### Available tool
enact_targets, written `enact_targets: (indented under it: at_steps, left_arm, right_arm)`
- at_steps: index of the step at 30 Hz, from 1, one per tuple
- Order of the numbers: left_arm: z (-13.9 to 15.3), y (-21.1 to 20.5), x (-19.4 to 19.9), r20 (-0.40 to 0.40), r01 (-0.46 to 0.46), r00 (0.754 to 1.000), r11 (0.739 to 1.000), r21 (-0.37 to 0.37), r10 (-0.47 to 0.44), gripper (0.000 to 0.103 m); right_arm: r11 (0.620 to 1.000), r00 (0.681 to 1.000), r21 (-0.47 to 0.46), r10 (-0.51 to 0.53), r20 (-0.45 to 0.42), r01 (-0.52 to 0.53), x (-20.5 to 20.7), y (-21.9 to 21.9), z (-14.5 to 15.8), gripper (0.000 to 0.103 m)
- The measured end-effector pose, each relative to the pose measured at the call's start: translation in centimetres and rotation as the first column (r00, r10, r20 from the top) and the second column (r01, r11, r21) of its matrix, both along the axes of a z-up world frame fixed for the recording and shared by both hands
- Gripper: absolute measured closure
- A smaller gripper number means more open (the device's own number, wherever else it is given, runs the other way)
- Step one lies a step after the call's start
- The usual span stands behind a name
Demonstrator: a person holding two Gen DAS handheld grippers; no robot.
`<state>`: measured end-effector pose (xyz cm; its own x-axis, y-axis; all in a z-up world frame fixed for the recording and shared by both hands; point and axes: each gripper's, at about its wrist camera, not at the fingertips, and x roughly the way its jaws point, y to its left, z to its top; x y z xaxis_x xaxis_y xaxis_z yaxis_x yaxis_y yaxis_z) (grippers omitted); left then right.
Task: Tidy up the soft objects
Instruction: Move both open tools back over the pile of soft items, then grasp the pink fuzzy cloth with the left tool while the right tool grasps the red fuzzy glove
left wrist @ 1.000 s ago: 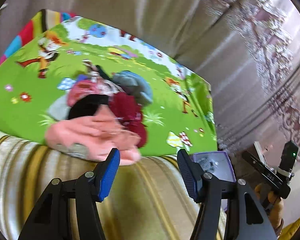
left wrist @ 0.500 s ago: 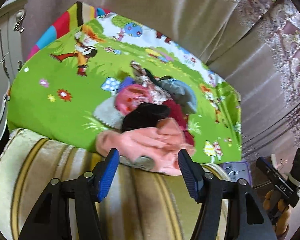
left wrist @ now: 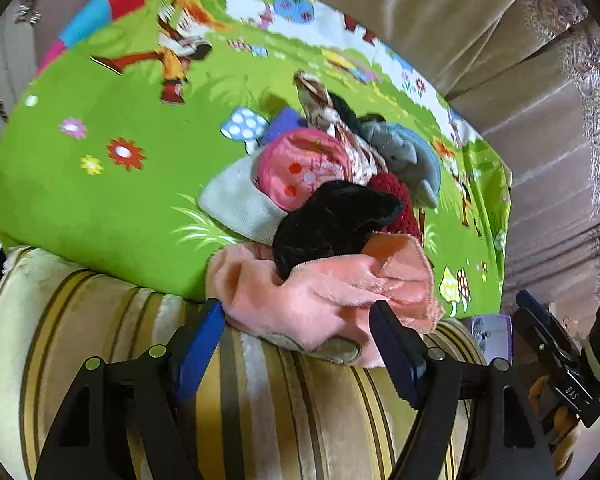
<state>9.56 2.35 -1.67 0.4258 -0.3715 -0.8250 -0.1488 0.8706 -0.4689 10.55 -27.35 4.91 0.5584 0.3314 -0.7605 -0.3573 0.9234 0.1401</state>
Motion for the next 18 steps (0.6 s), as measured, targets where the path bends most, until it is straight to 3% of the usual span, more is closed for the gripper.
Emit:
enact_targets:
  at_steps: [6,14,17,18]
  left_arm:
    - [-0.8,-0.9,1.1,-0.007,0.060,0.998,0.998,-0.007,-0.060,0.028]
    - [-1.0,-0.5,0.8,0.016,0.066,0.998,0.997,-0.033,-0.065,0.054]
    - [-0.8,-0.4,0.5,0.032,0.071,0.997,0.996,-0.055,-0.070,0.076]
    - [-0.8,-0.4,0.4,0.039,0.076,0.997,0.995,-0.066,-0.073,0.078]
  right_arm:
    - [0.999,0.999,-0.011,0.044,-0.030,-0.045,1.4,2.3,-0.9,0.013]
    - [0.993,0.990,-0.020,0.116,-0.082,-0.118,3.0,5.6,-2.6,0.013]
    - [0.991,0.987,-0.028,0.127,-0.100,-0.131,3.4,6.5,-3.2,0.013]
    - [0.991,0.986,-0.029,0.130,-0.108,-0.134,3.5,6.7,-3.4,0.013]
